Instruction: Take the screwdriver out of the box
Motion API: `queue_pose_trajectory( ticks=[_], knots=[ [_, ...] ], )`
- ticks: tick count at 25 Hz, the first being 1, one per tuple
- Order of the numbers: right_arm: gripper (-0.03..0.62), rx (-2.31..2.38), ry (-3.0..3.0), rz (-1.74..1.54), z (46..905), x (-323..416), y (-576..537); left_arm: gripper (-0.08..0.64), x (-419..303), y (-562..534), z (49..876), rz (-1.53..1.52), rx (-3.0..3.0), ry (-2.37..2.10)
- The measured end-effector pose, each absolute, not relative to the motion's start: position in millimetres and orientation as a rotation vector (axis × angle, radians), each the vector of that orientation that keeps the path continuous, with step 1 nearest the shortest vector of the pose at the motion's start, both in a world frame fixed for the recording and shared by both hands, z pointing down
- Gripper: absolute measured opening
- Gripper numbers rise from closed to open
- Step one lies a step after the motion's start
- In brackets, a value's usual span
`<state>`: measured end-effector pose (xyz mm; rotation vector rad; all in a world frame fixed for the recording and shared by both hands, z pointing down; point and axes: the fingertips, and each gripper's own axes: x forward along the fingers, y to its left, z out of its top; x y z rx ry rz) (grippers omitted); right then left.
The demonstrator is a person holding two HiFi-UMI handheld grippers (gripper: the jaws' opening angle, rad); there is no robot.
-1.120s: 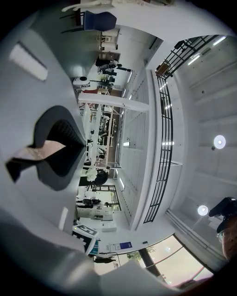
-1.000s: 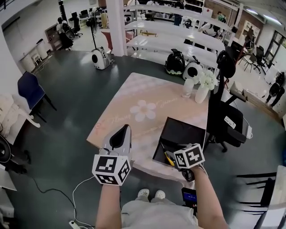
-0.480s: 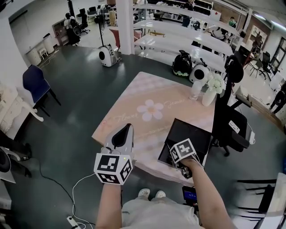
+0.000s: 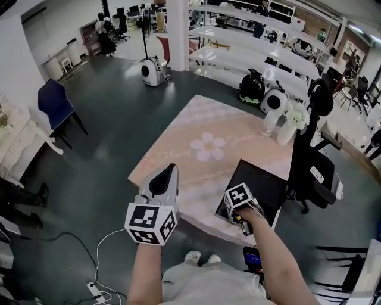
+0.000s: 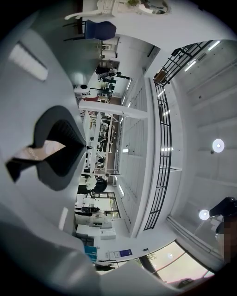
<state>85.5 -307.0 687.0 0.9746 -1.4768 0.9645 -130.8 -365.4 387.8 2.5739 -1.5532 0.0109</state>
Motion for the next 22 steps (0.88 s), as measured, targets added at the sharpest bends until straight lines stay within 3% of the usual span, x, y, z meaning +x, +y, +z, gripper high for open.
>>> queue_pose_trajectory(
  ticks=[6, 9, 22],
  knots=[
    [0.143, 0.97, -1.467, 0.952, 694, 90, -307, 0.003, -135, -365, 390, 0.02, 2.554, -1.582],
    [0.086, 0.979, -1.458, 0.959, 692, 90, -308, 0.004, -136, -365, 389, 0.027, 2.553, -1.583],
    [0.081, 1.016, -1.57, 0.949, 674, 94, -312, 0.003, -126, -364, 386, 0.017, 2.564, -1.567]
  ],
)
